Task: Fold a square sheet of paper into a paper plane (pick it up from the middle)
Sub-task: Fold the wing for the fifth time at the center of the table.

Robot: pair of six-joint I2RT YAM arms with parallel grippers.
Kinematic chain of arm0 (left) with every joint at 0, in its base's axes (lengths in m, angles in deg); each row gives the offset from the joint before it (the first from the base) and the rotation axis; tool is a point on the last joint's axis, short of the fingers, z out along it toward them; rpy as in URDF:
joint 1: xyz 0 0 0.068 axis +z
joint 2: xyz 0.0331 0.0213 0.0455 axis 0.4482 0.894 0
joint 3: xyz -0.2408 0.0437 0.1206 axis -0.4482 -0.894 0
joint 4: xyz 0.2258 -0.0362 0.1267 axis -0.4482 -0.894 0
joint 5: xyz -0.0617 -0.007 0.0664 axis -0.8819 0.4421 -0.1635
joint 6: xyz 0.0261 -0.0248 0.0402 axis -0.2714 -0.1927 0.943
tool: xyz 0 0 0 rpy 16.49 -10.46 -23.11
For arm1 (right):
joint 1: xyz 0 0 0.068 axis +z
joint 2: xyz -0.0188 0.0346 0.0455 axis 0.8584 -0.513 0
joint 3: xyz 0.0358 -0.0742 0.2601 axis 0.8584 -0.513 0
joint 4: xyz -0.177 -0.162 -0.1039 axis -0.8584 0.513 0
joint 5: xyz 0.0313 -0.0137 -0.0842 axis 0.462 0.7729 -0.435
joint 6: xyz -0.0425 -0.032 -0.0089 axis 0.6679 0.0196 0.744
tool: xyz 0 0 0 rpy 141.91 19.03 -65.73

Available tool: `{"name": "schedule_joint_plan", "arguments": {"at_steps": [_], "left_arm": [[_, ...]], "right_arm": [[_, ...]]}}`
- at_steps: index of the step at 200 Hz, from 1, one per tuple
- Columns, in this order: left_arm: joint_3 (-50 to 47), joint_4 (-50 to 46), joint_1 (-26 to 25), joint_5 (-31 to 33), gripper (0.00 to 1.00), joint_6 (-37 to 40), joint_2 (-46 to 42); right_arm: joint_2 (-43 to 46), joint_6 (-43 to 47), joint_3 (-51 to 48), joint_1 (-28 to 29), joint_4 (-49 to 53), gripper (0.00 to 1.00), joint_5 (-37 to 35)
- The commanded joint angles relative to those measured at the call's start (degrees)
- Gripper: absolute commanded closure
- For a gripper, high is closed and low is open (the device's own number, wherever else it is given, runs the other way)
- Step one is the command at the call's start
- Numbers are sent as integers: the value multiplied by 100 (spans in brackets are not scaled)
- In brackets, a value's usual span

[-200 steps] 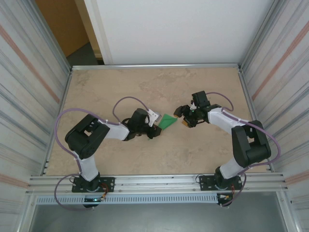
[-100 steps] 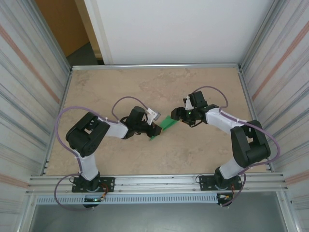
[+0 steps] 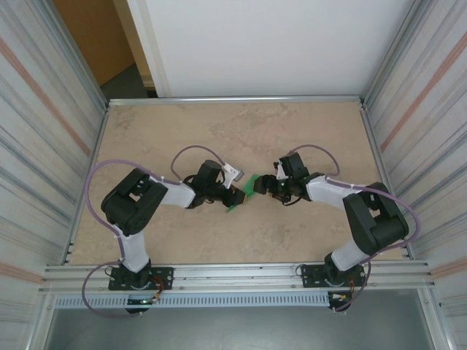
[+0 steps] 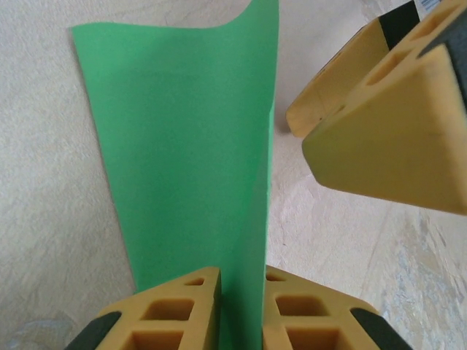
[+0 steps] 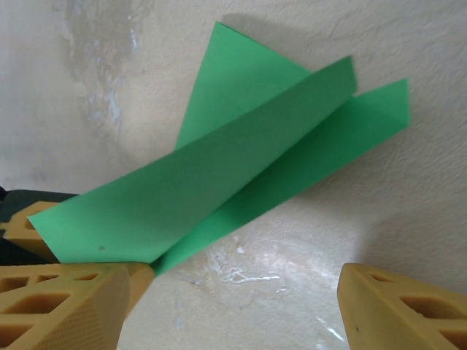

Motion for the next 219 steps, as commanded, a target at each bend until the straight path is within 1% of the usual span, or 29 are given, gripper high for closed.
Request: {"name": "schedule_joint_plan", "arguments": {"at_steps": [1,39,99,154,219], "left_arm": [[111,-169,-62,111,82,45,103],[135,-157,-98,102,82,-30,158],[177,-192,-98,11,80,-116,209],[267,-423,-105,-130,75,-104,113],[369,-567,-22,-319,70,-289,52]], "right_arm": [[-8,-649,-13,95,-443,26,-189],[-271,-788,49,104,-612,27,-88],[-517,-878,107,114,-373,27,-338],[-886,-893,493,157,473,31,-746],[-1246,-902,765,180,926,36,-760]]}}
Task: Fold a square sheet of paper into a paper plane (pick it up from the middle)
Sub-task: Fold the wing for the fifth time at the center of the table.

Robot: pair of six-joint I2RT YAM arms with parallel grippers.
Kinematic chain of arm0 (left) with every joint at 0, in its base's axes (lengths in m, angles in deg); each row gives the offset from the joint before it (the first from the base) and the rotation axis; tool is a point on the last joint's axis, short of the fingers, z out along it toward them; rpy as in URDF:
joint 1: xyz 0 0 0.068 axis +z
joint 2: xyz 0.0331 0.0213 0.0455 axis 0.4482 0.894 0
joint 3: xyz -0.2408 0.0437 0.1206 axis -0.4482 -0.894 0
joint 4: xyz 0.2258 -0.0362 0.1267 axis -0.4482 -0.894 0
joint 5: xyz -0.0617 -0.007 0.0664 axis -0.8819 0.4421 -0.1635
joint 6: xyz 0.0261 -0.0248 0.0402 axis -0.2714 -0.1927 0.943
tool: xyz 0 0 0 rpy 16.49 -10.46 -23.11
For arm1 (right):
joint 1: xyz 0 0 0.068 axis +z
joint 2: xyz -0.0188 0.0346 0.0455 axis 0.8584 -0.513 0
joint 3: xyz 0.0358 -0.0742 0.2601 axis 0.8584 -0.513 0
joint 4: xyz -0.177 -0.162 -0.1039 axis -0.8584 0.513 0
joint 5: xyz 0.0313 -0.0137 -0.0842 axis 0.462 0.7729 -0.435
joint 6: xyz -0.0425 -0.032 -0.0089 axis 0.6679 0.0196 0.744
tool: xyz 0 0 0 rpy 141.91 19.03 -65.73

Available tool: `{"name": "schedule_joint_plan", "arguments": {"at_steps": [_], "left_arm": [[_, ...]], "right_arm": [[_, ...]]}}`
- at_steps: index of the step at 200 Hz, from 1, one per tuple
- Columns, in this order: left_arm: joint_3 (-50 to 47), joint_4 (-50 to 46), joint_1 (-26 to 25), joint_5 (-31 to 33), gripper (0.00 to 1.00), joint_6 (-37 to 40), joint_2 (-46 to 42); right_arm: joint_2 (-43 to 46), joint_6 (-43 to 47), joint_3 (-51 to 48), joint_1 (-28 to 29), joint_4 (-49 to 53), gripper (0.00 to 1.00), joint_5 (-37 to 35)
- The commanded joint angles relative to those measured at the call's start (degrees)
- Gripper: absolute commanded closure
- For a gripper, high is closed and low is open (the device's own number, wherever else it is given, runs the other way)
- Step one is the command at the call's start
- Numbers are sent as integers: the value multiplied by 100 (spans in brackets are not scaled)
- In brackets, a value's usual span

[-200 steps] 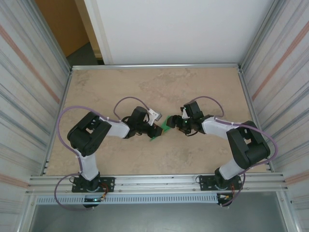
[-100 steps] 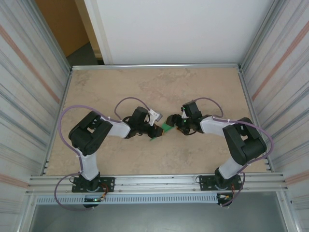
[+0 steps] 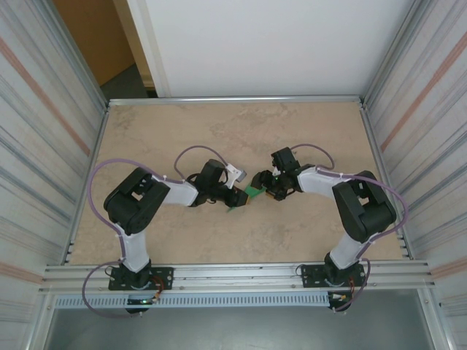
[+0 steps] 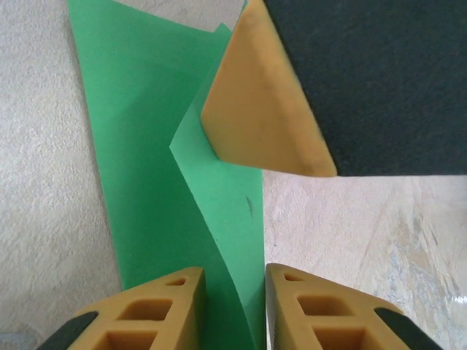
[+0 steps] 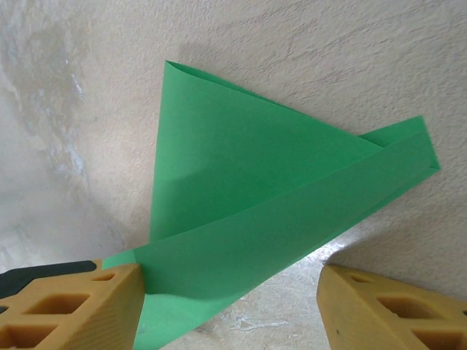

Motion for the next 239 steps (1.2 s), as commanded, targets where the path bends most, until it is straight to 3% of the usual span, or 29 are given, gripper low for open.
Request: {"name": "schedule_joint_plan", "arguments": {"at_steps": [1,144,212,239], "left_arm": [[114,-182,41,-240,70,-152,-62],[23,-584,205,-250,50,-434,-605],[-474,-963,213,199,47,-302,-1310],[-612,-1158,-11,598,48,-60,-1589]], "right_arm": [[-480,-74,-30,71,263,36,-413],[-695,45,291,75,658,37,-324],[-733,47,369,82,773,37,-309],[-768,46,409,94,804,37,-292]]}}
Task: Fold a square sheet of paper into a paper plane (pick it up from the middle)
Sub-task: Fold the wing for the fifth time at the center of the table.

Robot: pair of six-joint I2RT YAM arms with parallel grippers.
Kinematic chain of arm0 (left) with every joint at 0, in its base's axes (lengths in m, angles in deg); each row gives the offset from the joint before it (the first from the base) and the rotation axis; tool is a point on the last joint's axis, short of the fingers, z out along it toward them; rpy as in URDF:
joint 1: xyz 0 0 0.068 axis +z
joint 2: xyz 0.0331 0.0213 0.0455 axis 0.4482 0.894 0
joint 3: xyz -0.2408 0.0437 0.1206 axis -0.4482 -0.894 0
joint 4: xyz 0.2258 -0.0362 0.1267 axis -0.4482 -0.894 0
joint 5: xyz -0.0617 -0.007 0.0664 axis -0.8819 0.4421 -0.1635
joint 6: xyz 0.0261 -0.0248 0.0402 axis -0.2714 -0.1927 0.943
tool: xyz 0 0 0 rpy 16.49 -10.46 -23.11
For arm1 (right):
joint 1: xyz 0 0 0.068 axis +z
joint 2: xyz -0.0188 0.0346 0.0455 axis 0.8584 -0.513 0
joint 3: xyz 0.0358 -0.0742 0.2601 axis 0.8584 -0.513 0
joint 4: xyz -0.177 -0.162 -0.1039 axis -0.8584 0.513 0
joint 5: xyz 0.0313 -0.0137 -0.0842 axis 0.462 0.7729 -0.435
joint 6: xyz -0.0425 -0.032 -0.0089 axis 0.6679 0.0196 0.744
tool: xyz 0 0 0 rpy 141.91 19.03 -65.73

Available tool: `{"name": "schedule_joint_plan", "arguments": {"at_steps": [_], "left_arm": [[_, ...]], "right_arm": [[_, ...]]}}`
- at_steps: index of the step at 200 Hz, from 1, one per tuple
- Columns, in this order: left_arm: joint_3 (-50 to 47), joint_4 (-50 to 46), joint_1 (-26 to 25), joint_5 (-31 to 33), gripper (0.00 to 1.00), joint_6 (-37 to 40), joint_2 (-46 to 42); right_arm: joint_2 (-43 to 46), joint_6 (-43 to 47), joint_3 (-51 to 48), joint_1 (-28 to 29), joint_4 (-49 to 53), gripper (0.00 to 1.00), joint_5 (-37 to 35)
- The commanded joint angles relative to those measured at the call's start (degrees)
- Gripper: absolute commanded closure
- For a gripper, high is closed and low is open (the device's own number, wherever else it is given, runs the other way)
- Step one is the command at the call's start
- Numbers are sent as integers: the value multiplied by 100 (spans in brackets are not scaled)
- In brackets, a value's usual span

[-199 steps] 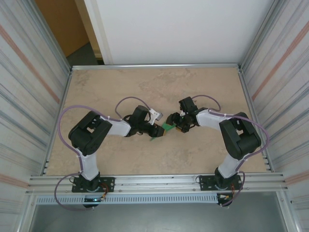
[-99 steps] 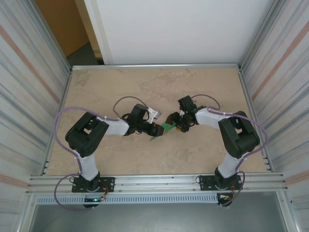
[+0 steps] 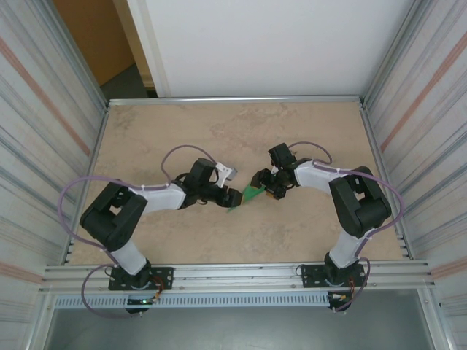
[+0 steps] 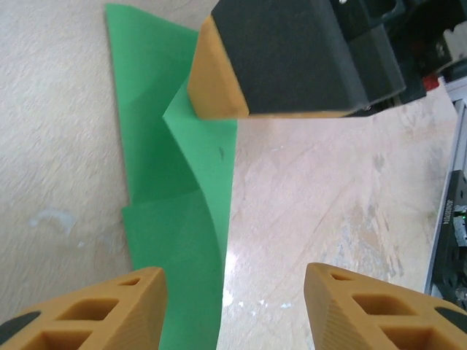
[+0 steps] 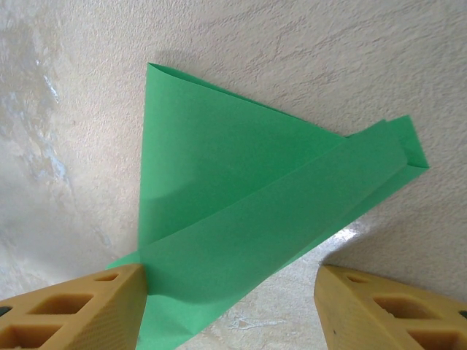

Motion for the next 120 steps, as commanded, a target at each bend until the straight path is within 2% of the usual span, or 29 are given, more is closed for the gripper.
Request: {"name": "schedule_joint_plan", "arguments": {"at_steps": [1,31,120], "left_arm": [[-125,-280,-175,428,48,270,-321],[-29,-607,-403,908,52,488,-282],[24,-432,-414,841,72,314,69]], "right_arm": [[-480,39,-104,92,102,37,-282],[-520,38,-80,94,113,38,-272],[-502,21,-99,117,94,38,-257]]}}
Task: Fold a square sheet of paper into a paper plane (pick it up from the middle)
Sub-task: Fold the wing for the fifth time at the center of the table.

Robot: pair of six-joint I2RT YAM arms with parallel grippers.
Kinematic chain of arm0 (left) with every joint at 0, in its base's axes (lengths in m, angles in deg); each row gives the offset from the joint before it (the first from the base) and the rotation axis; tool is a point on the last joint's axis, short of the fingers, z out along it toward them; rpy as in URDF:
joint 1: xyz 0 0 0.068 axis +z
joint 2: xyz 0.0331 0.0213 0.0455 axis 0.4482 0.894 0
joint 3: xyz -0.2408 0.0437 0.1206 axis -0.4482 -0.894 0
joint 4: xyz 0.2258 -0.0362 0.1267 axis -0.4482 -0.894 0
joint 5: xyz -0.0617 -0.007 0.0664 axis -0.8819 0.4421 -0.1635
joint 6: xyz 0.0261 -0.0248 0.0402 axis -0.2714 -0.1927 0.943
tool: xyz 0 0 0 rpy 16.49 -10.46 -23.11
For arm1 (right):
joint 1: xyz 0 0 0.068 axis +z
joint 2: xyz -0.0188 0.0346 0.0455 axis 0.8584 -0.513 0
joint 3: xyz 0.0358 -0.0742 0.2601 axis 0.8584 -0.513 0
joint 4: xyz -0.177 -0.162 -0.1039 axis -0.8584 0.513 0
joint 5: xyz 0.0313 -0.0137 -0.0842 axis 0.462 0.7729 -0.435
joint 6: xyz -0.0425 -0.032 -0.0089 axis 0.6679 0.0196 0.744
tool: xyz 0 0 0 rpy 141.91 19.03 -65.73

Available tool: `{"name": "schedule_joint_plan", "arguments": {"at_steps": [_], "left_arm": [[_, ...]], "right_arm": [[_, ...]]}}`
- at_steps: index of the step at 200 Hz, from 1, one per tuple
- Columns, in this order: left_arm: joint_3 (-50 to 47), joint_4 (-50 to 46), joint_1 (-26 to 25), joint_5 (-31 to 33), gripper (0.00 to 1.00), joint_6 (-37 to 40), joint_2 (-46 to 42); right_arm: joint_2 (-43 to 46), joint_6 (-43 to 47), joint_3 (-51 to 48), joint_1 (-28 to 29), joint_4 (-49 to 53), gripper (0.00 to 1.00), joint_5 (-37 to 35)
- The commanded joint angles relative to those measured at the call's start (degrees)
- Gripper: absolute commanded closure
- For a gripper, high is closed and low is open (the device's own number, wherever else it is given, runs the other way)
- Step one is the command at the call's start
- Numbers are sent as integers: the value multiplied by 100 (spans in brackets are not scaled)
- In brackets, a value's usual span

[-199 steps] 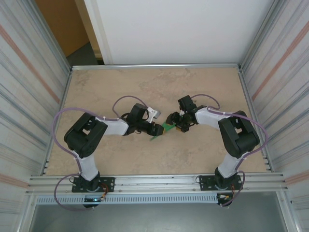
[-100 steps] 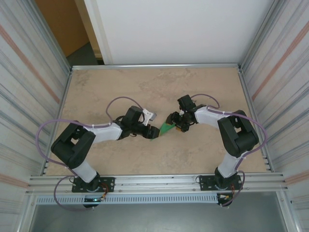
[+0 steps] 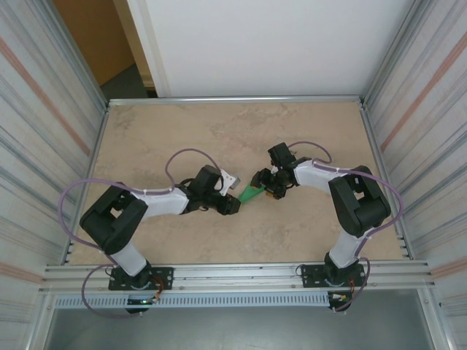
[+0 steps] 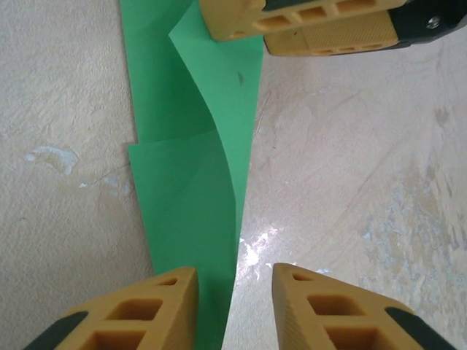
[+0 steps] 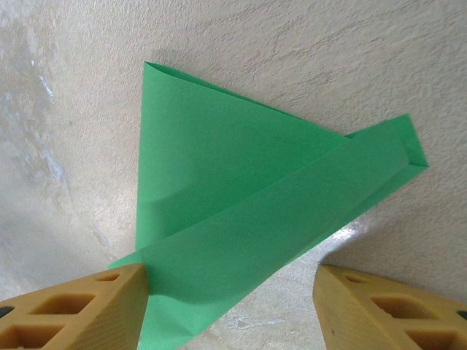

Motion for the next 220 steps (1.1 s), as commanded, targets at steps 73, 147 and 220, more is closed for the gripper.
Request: {"name": "schedule_joint_plan", "arguments": {"at_steps": [73,147,220], "left_arm": [[-132,473,210,-227,80,-395,259],[-212,685,275,-551,85,-617,535],[-225,781,563,-1131,87,-1056,601]], "right_arm": [[-419,12,-199,112,5,38,-252],[-272,11,-205,115,-123,38,-108],[655,299,-613,-119,-783,31,165]]}}
